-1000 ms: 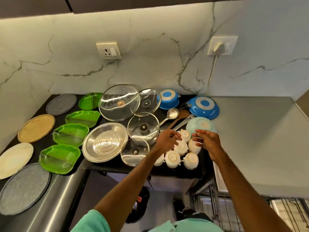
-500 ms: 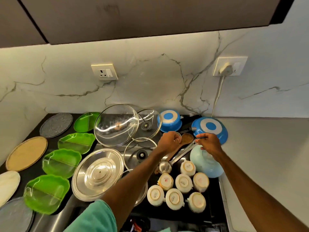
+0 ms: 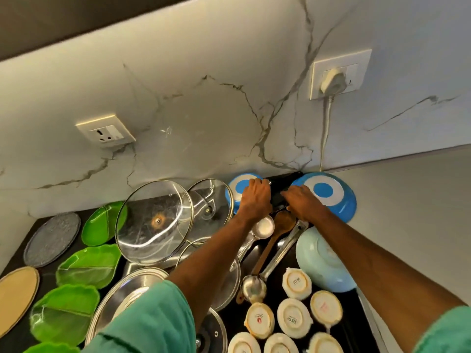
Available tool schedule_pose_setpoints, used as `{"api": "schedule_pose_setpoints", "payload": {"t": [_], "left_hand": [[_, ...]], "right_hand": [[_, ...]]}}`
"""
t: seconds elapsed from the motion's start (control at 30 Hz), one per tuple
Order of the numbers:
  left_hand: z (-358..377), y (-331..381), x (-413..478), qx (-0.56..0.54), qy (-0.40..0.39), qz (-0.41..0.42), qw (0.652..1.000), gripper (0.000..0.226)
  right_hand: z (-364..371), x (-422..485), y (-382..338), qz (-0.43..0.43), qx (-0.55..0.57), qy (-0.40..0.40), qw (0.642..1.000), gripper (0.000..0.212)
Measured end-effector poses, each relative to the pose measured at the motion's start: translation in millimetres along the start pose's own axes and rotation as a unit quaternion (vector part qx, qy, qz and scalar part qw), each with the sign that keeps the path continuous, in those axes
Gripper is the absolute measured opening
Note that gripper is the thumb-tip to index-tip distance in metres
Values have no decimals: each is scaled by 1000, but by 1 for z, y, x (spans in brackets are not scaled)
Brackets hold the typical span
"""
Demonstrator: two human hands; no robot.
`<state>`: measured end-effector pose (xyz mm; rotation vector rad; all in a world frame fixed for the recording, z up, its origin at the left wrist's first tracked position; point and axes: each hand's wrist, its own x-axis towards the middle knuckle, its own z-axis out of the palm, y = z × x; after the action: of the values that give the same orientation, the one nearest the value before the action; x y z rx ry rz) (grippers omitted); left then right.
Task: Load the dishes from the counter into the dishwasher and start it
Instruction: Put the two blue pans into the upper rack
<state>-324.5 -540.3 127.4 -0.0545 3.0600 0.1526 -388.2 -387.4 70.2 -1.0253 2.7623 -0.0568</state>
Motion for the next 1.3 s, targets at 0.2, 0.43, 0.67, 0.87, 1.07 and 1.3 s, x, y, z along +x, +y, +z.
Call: {"api": "schedule_pose_setpoints", "payload": {"t": [0.2, 0.43, 0.67, 0.87, 1.07, 1.3], "left_hand": [[6, -9, 31, 39, 22, 23, 999, 41], [10, -9, 70, 116, -30, 47, 992, 48], [25, -7, 93, 197, -83, 48, 976, 44], [34, -11, 100, 218, -88, 60, 970, 41], [33, -13, 98, 199, -56, 88, 975, 36], [12, -3, 87, 157, -2, 103, 982, 33]], "right_hand": [[-6, 19, 7, -29, -90, -58, 994, 41], [2, 12, 24, -67, -185, -19, 980, 39], [5, -2, 38, -23, -194, -21, 981, 50], [-2, -10, 50, 13, -196, -27, 980, 50], [-9, -13, 52, 37, -210, -23, 977, 42], [-24, -31, 44, 74, -194, 10, 978, 50]]}}
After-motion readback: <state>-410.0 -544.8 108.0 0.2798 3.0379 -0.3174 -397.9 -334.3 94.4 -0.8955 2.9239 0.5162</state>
